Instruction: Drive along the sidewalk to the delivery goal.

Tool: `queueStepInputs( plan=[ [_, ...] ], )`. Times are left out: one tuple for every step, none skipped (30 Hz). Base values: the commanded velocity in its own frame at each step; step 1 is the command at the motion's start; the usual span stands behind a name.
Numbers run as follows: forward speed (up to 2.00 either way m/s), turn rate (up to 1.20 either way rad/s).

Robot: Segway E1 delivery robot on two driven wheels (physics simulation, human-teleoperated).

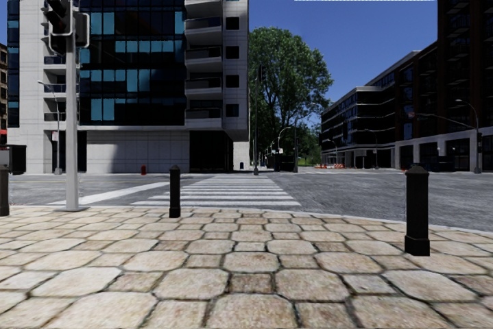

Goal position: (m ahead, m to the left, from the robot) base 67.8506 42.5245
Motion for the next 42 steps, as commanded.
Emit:
queueStepInputs(
  plan=[
    [2.0, 0.0],
    [2.0, 0.0],
    [2.0, 0.0],
    [2.0, 0.0],
    [2.0, 0.0],
    [2.0, 0.0],
    [2.0, 0.0],
    [2.0, 0.0],
    [2.0, 0.0],
    [2.0, 0.0],
    [2.0, 0.0],
    [2.0, 0.0],
    [2.0, 0.0],
    [2.0, 0.0],
    [2.0, 0.0],
    [2.0, 0.0],
    [2.0, 0.0],
    [2.0, 0.0],
    [2.0, 0.0],
    [2.0, 0.0],
    [2.0, 0.0],
    [2.0, 0.0],
    [2.0, 0.0],
    [2.0, 0.0],
    [2.0, 0.0],
    [2.0, 0.0],
    [2.0, 0.0],
    [2.0, 0.0],
    [2.0, 0.0],
    [2.0, 0.0],
    [2.0, 0.0],
    [2.0, 0.0],
    [2.0, 0.0],
    [2.0, 0.0],
    [2.0, 0.0],
    [2.0, 0.0],
    [2.0, 0.0],
    [2.0, 0.0],
    [2.0, 0.0],
    [2.0, 0.0],
    [2.0, 0.0],
    [2.0, 0.0]
  ],
)
